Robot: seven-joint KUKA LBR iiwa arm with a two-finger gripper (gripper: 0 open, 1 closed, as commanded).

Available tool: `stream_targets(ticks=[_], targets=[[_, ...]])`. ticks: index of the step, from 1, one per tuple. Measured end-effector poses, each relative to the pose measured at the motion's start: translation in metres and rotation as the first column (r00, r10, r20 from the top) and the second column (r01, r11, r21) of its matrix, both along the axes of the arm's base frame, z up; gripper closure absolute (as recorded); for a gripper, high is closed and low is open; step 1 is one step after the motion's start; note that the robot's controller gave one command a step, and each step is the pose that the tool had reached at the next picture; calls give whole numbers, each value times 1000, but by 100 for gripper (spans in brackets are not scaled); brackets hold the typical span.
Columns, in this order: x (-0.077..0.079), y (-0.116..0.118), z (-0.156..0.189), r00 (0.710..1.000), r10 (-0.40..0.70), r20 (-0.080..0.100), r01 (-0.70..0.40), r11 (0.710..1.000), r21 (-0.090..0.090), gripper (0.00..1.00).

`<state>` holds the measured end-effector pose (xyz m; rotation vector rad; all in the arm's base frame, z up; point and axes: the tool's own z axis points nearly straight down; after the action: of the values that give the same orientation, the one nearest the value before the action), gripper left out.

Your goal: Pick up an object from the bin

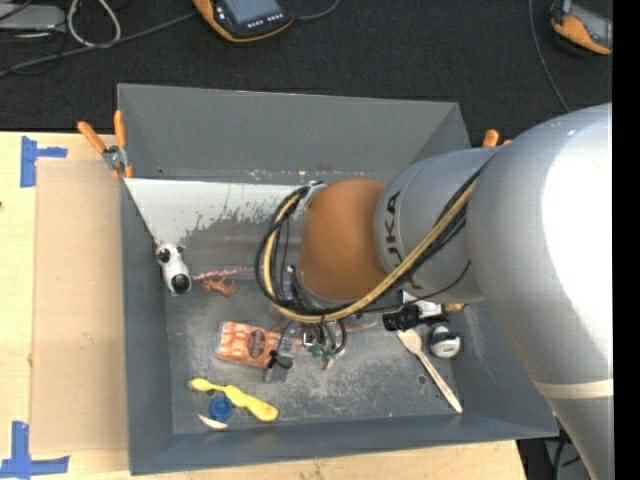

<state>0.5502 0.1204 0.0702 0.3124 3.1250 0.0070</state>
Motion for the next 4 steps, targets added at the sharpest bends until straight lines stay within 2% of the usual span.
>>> stream_targets(ticks=[1,2,3,4], targets=[[-4,-5,5,982,190,-8,-190,982,-2,100],[-4,-5,5,982,189,-8,-189,982,-2,100],[-6,-6,26,982,188,-17,-188,982,-2,100],[-6,-6,58,982,186,-16,-187,982,-2,100]])
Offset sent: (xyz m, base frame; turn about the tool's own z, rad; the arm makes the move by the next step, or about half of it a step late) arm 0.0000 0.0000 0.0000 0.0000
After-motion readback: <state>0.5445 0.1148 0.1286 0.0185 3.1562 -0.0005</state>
